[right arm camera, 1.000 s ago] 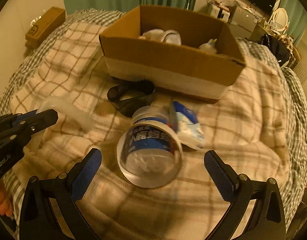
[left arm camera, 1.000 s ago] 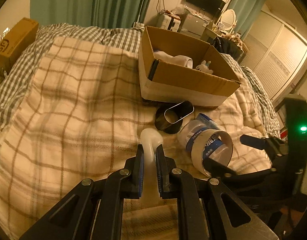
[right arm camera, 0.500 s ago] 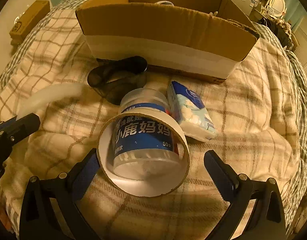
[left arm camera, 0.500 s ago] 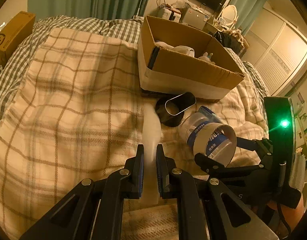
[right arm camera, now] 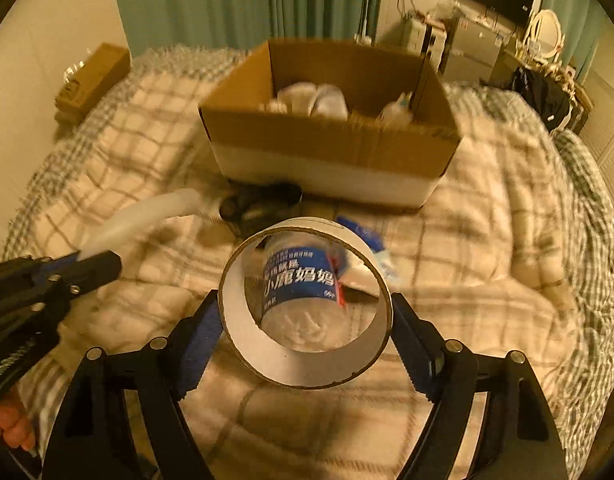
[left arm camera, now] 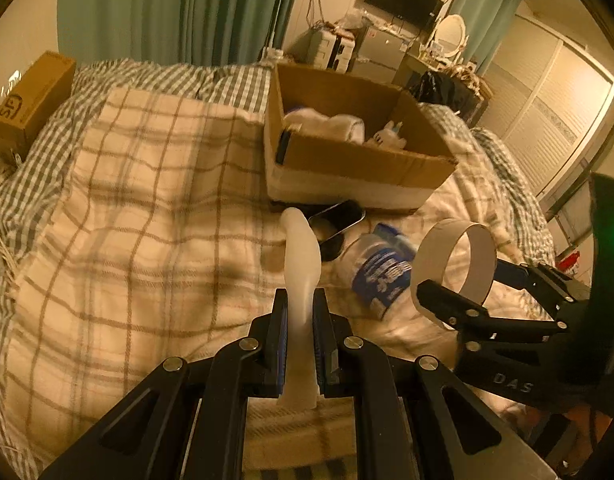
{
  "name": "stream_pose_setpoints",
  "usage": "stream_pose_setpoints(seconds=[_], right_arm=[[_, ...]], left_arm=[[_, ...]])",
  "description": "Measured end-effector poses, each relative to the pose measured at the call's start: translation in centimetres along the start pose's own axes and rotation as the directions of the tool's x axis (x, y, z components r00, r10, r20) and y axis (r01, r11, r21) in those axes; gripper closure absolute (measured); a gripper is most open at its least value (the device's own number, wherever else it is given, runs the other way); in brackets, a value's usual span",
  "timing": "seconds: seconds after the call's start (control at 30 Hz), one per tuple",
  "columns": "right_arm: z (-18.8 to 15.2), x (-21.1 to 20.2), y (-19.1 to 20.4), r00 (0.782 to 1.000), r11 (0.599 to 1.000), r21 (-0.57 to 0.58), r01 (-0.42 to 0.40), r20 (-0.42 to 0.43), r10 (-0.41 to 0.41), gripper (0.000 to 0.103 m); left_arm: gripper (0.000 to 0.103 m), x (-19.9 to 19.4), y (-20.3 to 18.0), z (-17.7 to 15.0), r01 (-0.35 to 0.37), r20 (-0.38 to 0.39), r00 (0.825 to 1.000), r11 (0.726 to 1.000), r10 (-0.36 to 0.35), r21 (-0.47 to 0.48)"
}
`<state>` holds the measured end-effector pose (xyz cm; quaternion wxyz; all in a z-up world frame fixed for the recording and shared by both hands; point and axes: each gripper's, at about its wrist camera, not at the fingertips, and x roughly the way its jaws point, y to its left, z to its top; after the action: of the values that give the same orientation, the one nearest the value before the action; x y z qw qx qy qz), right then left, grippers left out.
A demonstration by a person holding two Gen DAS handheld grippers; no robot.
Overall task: Organize objects
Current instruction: 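Grasp the tape roll by its rim with the right tool, then lower the tube and tape roll into the box and open both tools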
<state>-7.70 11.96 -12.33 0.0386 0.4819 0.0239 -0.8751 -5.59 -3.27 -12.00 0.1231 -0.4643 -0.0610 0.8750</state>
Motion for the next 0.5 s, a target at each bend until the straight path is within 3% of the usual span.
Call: stream_pose_setpoints(seconds=[0.23,0.5], right_arm=[[0.9,-5.8,-1.3,0.993,1.0,0.013,0.004,0.114,-0.006,0.023],[5.1,-11.2,-3.0,0.969,1.0,0.003,0.026,0.245,-0.026,0.023]], left_arm=[[0.093,-3.6,-2.4,2.2,0.014,0.077,0.997,0.999,-0.018,0.047],[0.093,-6.3,-5.3,8.0,0.025,0.163,0.986,0.993,-0.044,0.118]])
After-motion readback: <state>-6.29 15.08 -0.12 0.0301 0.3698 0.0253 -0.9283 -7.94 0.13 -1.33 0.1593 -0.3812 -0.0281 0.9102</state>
